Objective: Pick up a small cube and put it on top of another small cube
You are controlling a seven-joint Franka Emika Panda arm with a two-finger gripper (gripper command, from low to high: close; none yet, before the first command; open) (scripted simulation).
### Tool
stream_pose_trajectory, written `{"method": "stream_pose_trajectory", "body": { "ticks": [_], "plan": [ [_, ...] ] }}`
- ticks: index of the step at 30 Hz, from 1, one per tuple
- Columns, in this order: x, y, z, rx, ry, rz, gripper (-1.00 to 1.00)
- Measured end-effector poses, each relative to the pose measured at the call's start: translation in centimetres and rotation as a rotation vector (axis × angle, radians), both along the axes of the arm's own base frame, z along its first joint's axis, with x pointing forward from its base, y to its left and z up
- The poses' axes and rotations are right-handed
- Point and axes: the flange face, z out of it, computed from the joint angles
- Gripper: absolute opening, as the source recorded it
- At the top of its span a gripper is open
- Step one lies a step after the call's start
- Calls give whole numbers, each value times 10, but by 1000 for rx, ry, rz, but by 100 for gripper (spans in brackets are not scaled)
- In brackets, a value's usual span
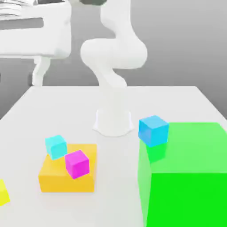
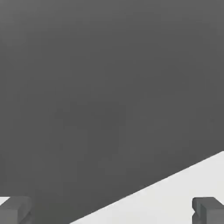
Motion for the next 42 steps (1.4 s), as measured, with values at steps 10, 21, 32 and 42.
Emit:
{"method": "stream_pose_trajectory", "body": {
  "ticks": [10, 21, 32, 42],
  "plan": [
    [-39, -111, -181, 114, 227, -286, 0],
    [-75, -143, -309, 160, 317, -398, -100],
    [-72, -115, -234, 163, 316, -360, -100],
    [-83, 12, -160, 145, 325, -173, -100]
  ]
}}
